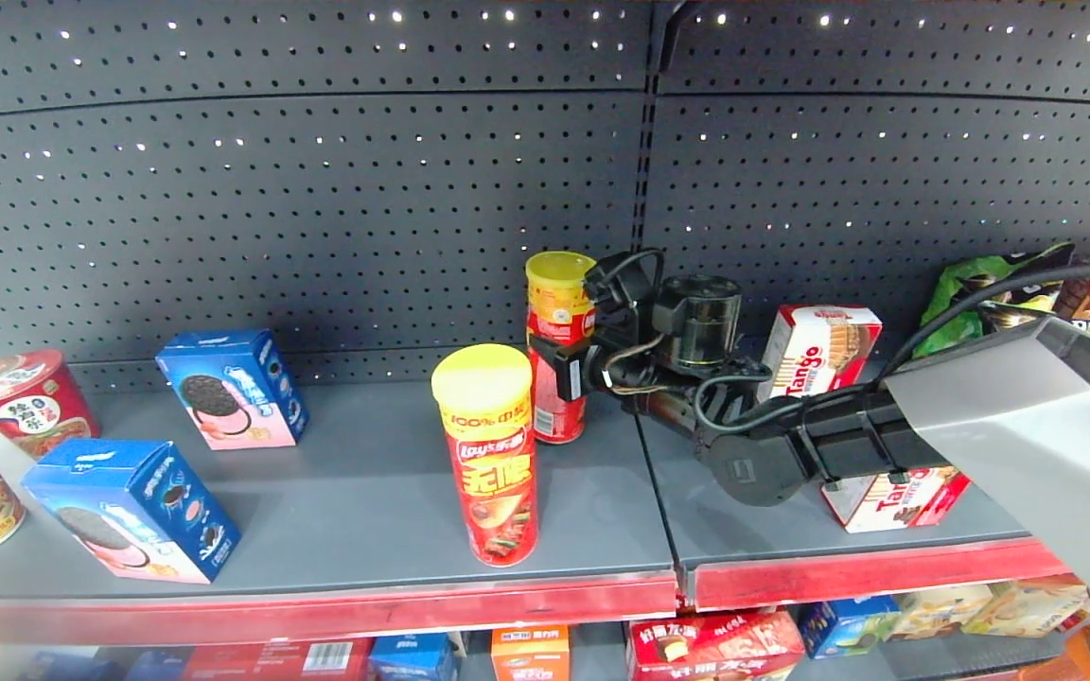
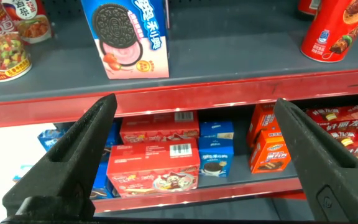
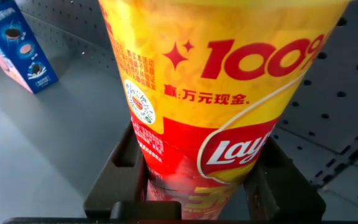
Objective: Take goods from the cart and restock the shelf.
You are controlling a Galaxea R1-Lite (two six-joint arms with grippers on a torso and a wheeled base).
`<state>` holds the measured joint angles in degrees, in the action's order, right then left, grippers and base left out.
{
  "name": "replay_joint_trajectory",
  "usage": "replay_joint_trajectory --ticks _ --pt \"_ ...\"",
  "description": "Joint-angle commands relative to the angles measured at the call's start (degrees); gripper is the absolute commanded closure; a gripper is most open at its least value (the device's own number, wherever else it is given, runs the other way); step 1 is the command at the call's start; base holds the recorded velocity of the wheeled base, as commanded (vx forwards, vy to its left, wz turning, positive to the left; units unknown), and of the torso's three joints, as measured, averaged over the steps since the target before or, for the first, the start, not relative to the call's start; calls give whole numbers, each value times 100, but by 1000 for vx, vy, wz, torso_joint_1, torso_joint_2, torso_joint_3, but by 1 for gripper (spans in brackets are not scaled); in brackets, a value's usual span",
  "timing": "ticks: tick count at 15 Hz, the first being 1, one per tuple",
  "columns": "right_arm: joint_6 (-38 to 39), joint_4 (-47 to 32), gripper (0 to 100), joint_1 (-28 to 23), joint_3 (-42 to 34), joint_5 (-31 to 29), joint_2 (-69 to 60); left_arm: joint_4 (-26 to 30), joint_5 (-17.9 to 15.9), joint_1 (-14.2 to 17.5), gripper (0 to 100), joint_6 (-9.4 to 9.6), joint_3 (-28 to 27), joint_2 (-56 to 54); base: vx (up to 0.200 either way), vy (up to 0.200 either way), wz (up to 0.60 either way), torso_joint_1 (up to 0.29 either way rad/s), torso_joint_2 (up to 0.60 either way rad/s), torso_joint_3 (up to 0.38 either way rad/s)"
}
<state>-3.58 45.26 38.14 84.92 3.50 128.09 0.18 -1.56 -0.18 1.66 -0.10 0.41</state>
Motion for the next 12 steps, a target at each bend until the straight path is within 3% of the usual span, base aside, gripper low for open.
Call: replay_joint_trajectory --ticks 1,7,8,12 --pt "-2 0 100 18 7 19 32 -1 -2 1 0 1 1 11 0 0 0 0 0 0" --pt "-2 0 100 88 69 28 94 -1 -2 1 0 1 1 11 0 0 0 0 0 0" --pt "-11 -26 0 79 139 19 120 -1 -2 1 0 1 1 11 0 0 0 0 0 0" --pt "-134 -79 0 88 51 10 76 -1 -2 1 0 1 1 11 0 0 0 0 0 0"
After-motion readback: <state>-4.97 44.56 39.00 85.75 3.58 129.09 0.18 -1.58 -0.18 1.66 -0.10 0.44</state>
